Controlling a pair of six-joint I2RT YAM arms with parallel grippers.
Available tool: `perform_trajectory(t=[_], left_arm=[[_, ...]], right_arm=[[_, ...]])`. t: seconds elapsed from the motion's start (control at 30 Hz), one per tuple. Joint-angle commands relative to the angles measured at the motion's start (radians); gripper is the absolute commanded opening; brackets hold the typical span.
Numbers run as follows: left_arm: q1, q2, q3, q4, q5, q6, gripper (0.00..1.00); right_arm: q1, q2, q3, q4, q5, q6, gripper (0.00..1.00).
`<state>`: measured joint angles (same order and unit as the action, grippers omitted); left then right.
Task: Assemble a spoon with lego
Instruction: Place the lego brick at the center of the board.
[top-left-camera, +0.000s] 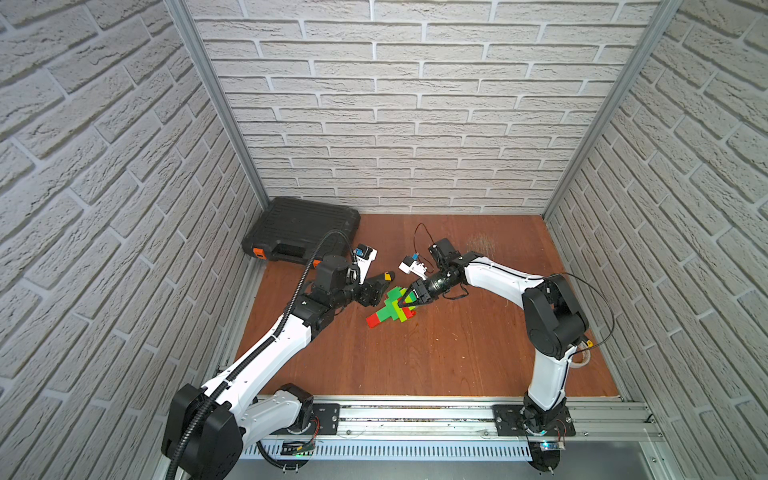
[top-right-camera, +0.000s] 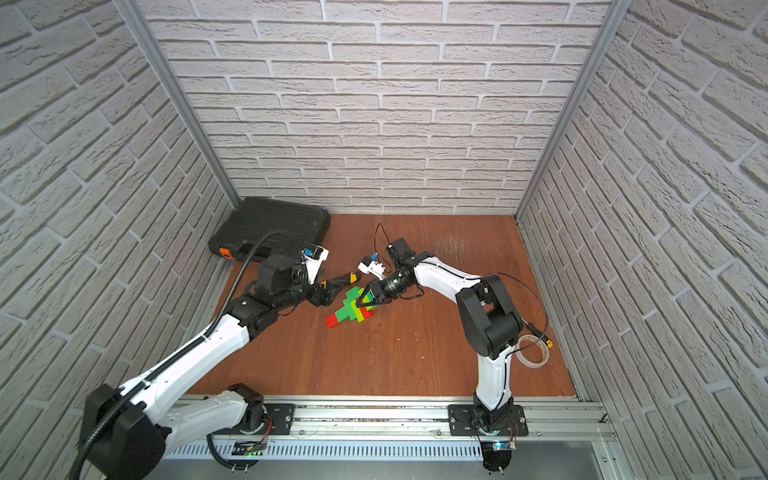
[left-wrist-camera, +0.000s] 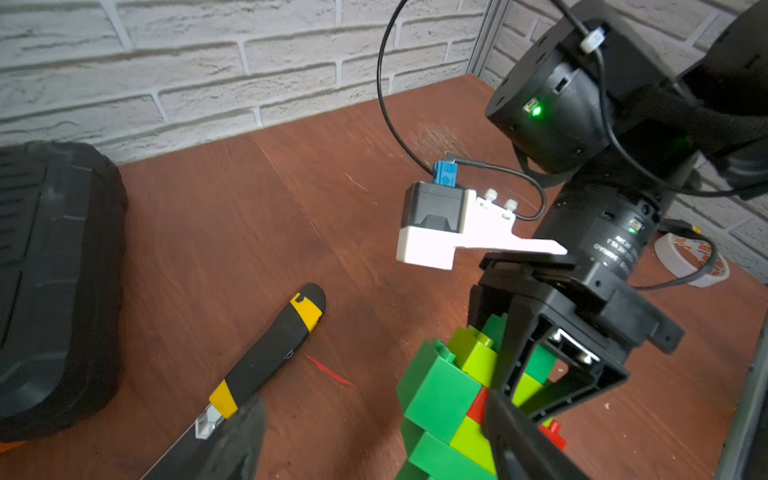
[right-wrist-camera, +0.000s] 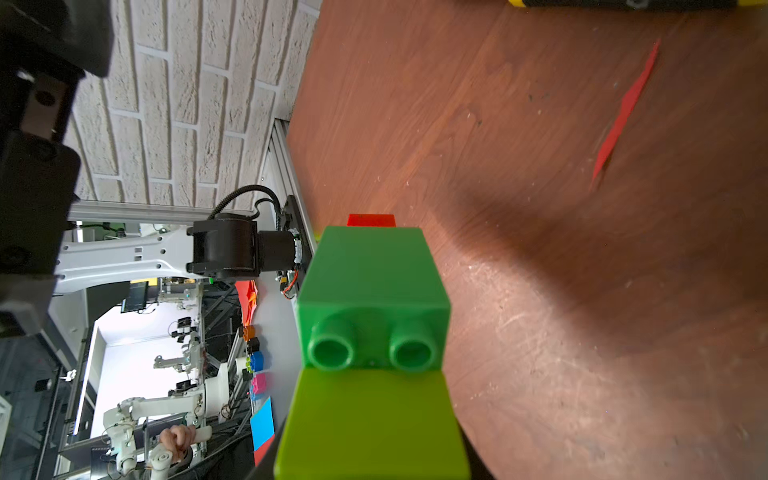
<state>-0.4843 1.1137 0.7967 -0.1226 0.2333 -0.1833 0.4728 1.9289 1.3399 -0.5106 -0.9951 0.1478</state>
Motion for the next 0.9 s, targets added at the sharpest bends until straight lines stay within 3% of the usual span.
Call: perform_trajectory(t=[0.0, 0.07, 0.23, 0.6, 0.73, 0.87], left_arm=[[0.005, 0.023, 0.04, -0.01, 0.021, -0.025, 0.82], [0.006, 0.037, 0.052, -0.015, 0.023, -0.028, 0.82], [0.006, 0.066, 0.07, -0.015, 0.018, -0.043, 0.82], [-0.002, 0.155, 0.113, -0.002, 0.022, -0.067, 0.81], [-0.009, 0.187, 0.122, 0.009, 0.026, -0.074, 0.81], [-0.016, 0.219, 0.125, 0.032, 0.035, -0.089, 0.81]], right_arm=[[-0.03, 0.015, -0.045, 0.243, -0.104, 0.092, 0.18], [-0.048, 0.037, -0.061, 0.323, -0.138, 0.136, 0.18], [-0.073, 0.105, -0.055, 0.332, -0.19, 0.098, 0.18], [-0.16, 0.126, -0.201, 0.681, -0.291, 0.266, 0.19], [-0.17, 0.151, -0.245, 0.868, -0.319, 0.387, 0.18], [-0.18, 0.206, -0.3, 1.234, -0.333, 0.646, 0.19]])
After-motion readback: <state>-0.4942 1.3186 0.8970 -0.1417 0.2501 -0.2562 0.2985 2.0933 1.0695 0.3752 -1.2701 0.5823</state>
